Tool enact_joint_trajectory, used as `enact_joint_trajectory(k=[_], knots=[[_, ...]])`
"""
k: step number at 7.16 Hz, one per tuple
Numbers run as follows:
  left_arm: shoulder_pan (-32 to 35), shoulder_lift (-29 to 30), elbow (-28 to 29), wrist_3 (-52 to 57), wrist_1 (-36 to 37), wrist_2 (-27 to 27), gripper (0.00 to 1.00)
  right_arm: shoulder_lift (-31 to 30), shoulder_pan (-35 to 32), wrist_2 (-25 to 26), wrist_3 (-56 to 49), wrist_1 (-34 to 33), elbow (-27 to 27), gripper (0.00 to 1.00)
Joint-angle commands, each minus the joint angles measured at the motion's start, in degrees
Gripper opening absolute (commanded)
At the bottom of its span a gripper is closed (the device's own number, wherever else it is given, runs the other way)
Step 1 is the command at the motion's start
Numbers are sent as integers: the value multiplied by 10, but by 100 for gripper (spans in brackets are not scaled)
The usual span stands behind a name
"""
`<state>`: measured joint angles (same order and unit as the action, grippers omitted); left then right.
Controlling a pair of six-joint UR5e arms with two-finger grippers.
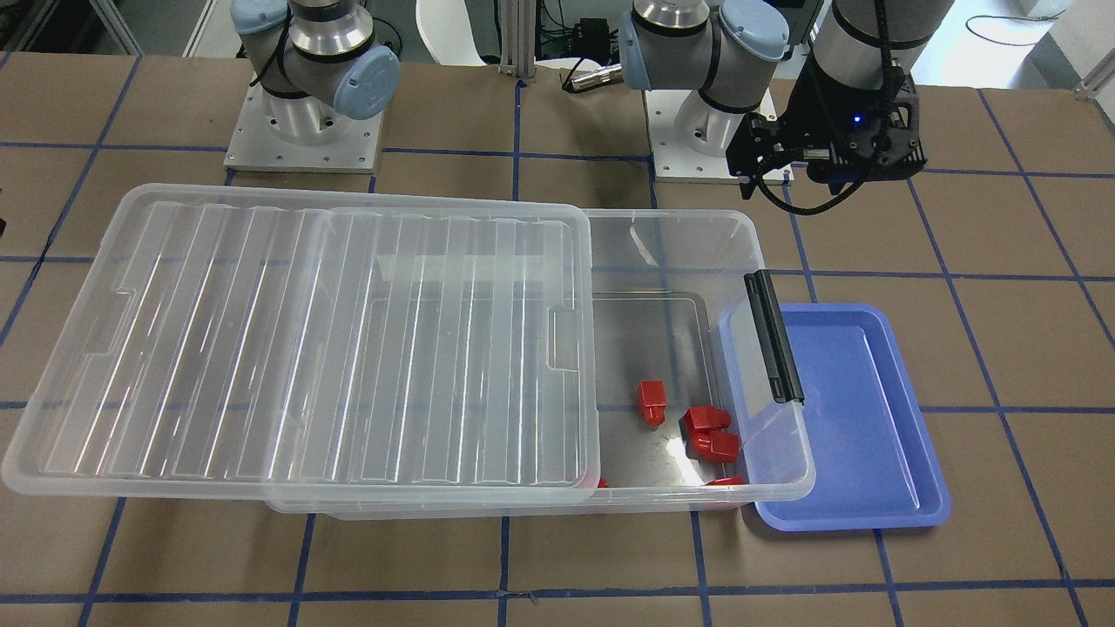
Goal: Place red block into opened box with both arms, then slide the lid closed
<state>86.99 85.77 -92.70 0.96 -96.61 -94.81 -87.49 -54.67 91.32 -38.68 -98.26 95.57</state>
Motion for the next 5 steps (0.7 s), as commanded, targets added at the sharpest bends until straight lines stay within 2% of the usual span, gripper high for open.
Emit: enact_joint_trajectory(k=[1, 3, 5], knots=[[5, 6, -3, 1, 5, 3, 100, 53, 1, -2, 3, -81, 36, 100], [16, 10, -8, -11, 16, 1, 100, 54, -3, -1, 32, -133, 75, 100], [18, 8, -12, -19, 28, 3, 100, 53, -7, -20, 53, -130, 80, 100]])
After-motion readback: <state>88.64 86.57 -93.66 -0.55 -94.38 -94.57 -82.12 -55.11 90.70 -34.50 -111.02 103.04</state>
